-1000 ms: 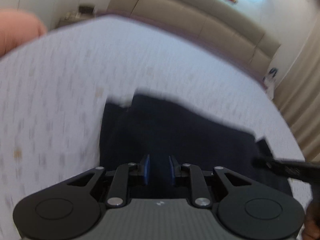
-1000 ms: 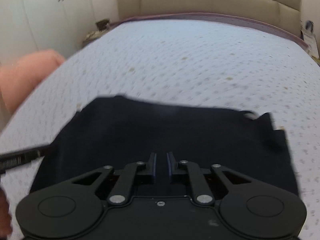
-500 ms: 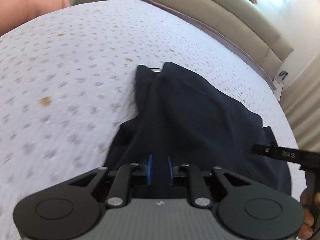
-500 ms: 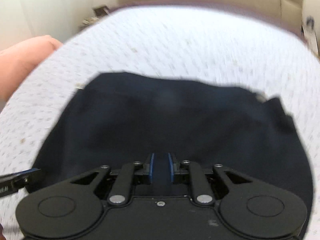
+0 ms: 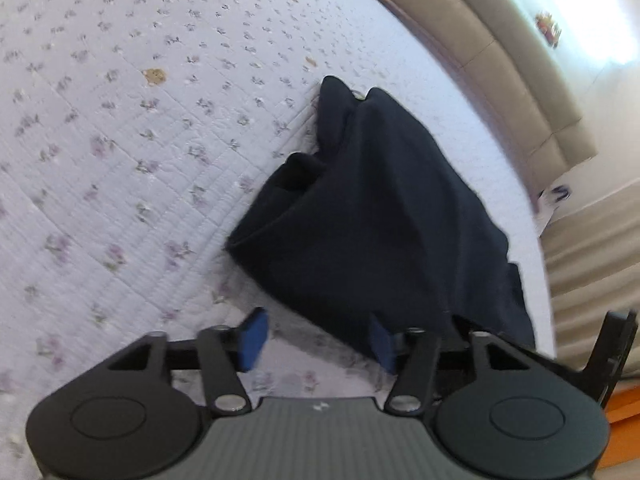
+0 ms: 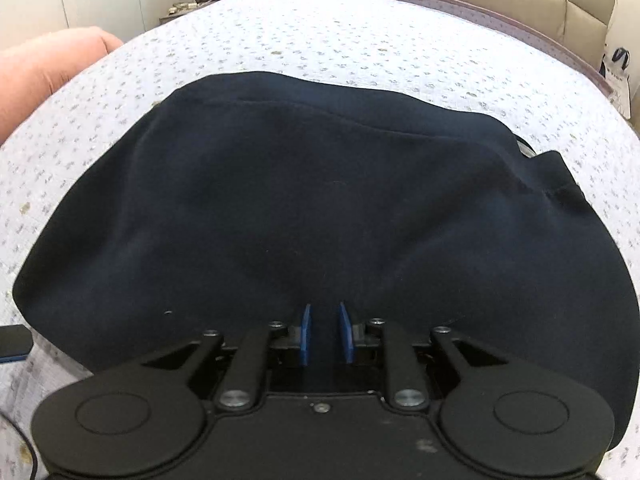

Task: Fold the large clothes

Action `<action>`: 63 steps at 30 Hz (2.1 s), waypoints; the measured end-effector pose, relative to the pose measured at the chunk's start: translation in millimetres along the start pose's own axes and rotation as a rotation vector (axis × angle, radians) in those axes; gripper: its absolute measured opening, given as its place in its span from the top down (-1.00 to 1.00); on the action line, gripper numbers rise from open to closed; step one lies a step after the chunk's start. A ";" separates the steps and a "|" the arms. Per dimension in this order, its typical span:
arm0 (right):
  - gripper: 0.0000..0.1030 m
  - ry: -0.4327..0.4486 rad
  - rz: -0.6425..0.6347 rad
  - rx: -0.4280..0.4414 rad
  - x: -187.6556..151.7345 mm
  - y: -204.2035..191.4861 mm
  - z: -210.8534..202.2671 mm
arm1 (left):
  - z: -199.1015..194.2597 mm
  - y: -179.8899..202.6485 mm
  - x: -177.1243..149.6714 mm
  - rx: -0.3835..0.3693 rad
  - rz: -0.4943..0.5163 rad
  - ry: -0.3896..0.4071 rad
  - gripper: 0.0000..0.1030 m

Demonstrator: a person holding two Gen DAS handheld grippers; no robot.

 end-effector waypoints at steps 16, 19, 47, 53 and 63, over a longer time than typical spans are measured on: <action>0.56 -0.009 0.057 0.047 3.8 9.7 -6.5 | 53.8 -15.0 21.6 -0.238 -0.217 0.176 -0.40; 0.61 0.019 0.107 0.038 8.2 13.9 -22.5 | 60.3 -6.2 23.2 -0.209 -0.199 0.185 -0.31; 0.55 0.075 0.534 0.358 -17.5 203.1 -48.7 | 73.3 310.6 -48.5 -0.449 0.665 0.168 0.75; 0.48 0.087 0.577 0.134 -38.0 301.4 -66.0 | 149.8 333.3 -109.3 -0.353 0.746 -0.052 0.75; -0.55 0.146 0.567 0.304 -11.2 330.9 -52.7 | 175.2 339.1 -150.5 -0.181 0.852 -0.038 0.75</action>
Point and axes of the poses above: each gripper's, at about its wrist camera, not at the fingertips, and z roughly the way its jaws point, y to its right, x to its top, the point moved 1 cm from there along z, roughly the way its jaws point, and after that the axes turned 3 degrees about -y, right-handed, at the moved point
